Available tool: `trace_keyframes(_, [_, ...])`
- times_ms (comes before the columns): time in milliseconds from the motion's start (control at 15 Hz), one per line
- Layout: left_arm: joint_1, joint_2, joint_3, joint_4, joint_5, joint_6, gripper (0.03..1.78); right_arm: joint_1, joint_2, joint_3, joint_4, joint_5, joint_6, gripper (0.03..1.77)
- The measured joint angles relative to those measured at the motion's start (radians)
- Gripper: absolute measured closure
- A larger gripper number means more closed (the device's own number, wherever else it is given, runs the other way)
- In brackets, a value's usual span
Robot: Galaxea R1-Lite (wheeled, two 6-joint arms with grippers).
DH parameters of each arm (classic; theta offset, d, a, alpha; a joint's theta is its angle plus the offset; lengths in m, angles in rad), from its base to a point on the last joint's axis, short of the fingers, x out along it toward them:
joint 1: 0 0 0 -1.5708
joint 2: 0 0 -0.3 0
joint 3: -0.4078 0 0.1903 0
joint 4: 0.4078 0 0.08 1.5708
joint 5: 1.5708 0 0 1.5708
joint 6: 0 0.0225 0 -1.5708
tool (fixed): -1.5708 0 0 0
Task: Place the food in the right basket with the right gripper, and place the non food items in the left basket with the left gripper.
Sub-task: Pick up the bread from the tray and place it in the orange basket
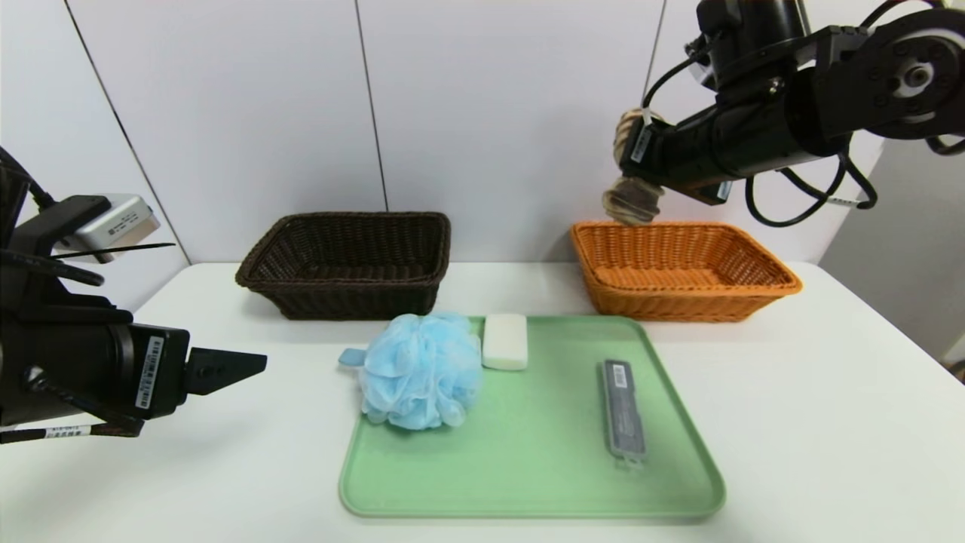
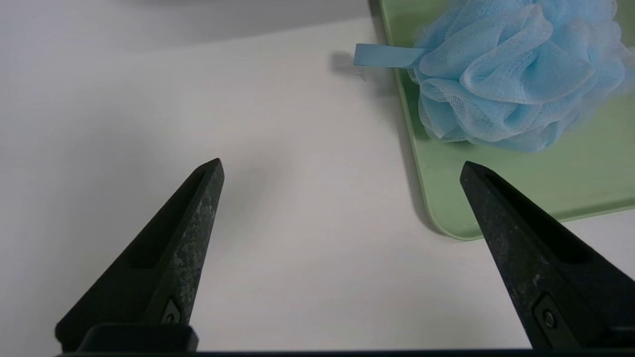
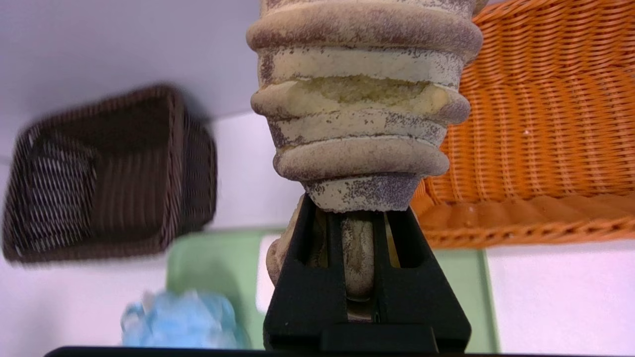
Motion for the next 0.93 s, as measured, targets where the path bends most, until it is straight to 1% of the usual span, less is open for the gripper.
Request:
trace_keyframes(133, [0.0, -0.003, 0.007, 0.0, 0.0, 0.0, 0.12, -0.031, 0.034, -0.001, -0.016, 0.01, 0.122, 1.61])
trace_keyframes(200, [0.0, -0.004, 0.008, 0.0, 0.001, 0.0, 0.12, -0.046, 0.047, -0.001, -0.014, 0.025, 0.188, 1.61])
trace_keyframes(267, [0.0, -0.004, 0.009, 0.0, 0.0, 0.0, 0.12, -0.064, 0.054, 0.0, 0.0, 0.049, 0.235, 1.61])
trace_keyframes(333, [0.0, -0.005, 0.009, 0.0, 0.001, 0.0, 0.12, -0.088, 0.059, 0.002, 0.017, 0.073, 0.265, 1.61])
trace_keyframes(400, [0.0, -0.005, 0.008, 0.0, 0.0, 0.001, 0.12, -0.109, 0.063, 0.002, 0.023, 0.086, 0.303, 1.61])
trace_keyframes(467, [0.0, -0.006, 0.008, 0.0, 0.0, 0.0, 0.12, -0.13, 0.068, 0.003, 0.028, 0.095, 0.359, 1.61])
trace_keyframes(533, [0.0, -0.006, 0.008, 0.0, -0.001, 0.0, 0.12, -0.151, 0.073, 0.003, 0.043, 0.117, 0.432, 1.61])
trace_keyframes(600, [0.0, -0.006, 0.009, 0.0, -0.001, 0.0, 0.12, -0.168, 0.076, 0.004, 0.057, 0.142, 0.479, 1.61])
trace_keyframes(733, [0.0, -0.007, 0.01, 0.0, -0.001, 0.0, 0.12, -0.201, 0.082, 0.004, 0.059, 0.194, 0.556, 1.61])
trace_keyframes(933, [0.0, -0.008, 0.011, 0.0, -0.002, 0.001, 0.12, -0.238, 0.102, 0.001, 0.028, 0.217, 0.634, 1.61])
